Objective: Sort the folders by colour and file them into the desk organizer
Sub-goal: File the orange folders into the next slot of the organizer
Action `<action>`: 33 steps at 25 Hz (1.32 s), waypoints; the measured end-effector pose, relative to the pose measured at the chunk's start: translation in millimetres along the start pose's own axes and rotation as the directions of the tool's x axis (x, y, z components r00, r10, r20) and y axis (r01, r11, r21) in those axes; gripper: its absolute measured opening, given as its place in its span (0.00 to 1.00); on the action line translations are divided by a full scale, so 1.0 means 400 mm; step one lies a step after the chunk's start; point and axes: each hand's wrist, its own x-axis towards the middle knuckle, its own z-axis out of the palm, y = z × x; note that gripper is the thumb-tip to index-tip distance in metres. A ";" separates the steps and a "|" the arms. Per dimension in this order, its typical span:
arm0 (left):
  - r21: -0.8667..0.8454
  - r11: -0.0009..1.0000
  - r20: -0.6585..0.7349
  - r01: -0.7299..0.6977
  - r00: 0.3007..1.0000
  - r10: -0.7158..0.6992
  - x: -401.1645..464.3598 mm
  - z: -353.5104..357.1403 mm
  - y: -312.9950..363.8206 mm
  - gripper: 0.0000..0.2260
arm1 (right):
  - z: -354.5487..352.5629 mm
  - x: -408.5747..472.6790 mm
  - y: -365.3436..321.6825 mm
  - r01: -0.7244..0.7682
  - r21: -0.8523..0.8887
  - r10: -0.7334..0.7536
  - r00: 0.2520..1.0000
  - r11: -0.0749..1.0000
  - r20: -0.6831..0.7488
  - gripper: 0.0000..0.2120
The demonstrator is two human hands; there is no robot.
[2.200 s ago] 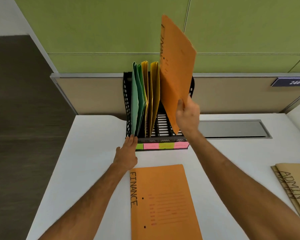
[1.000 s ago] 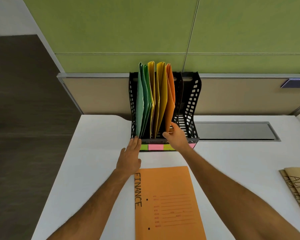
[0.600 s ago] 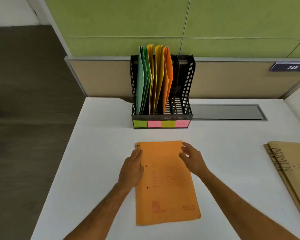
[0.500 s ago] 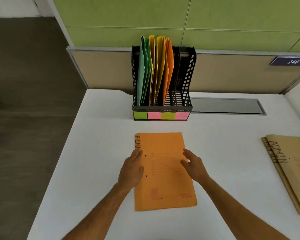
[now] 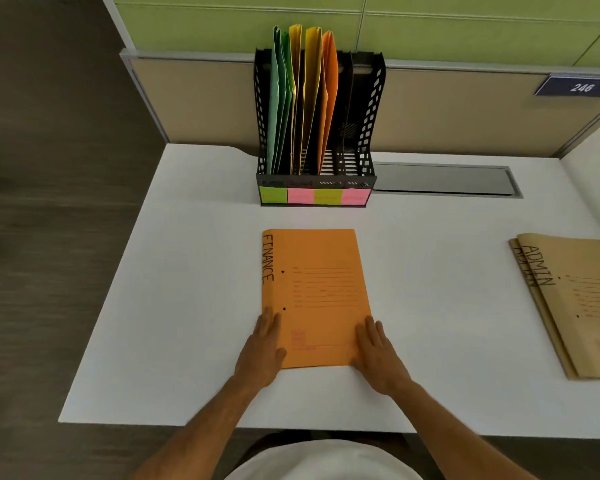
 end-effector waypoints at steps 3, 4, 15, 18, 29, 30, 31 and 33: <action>0.023 1.000 0.006 0.014 1.000 -0.014 -0.016 0.021 0.000 0.37 | 0.030 -0.016 0.009 0.005 -0.077 -0.002 0.999 0.997 0.040 0.41; 0.028 0.999 0.004 0.023 1.000 -0.023 -0.017 0.023 0.001 0.37 | 0.032 -0.018 0.011 0.009 -0.085 -0.005 0.999 0.996 0.046 0.41; -0.517 0.844 -0.096 0.143 0.970 -0.224 0.005 -0.018 0.056 0.32 | 0.016 -0.020 0.017 0.027 -0.081 -0.019 0.995 0.996 0.097 0.42; -0.740 0.629 -0.037 0.239 0.919 -0.392 0.016 -0.047 0.060 0.33 | 0.008 -0.019 0.018 0.026 -0.062 -0.019 0.994 0.998 0.103 0.43; -0.911 0.367 0.033 0.187 0.921 -0.387 0.040 -0.101 0.096 0.22 | -0.036 -0.025 0.031 0.062 0.198 -0.069 0.997 0.978 0.030 0.38; -0.915 0.367 0.019 0.167 0.927 -0.374 0.041 -0.107 0.101 0.22 | -0.034 -0.027 0.034 0.072 0.227 -0.076 0.997 0.971 0.010 0.38; -0.916 0.373 0.004 0.149 0.932 -0.361 0.042 -0.114 0.104 0.22 | -0.036 -0.028 0.037 0.072 0.263 -0.073 0.997 0.962 -0.006 0.37; -0.917 0.380 -0.017 0.122 0.940 -0.341 0.046 -0.128 0.106 0.22 | -0.044 -0.029 0.043 0.064 0.363 -0.057 0.998 0.930 -0.028 0.34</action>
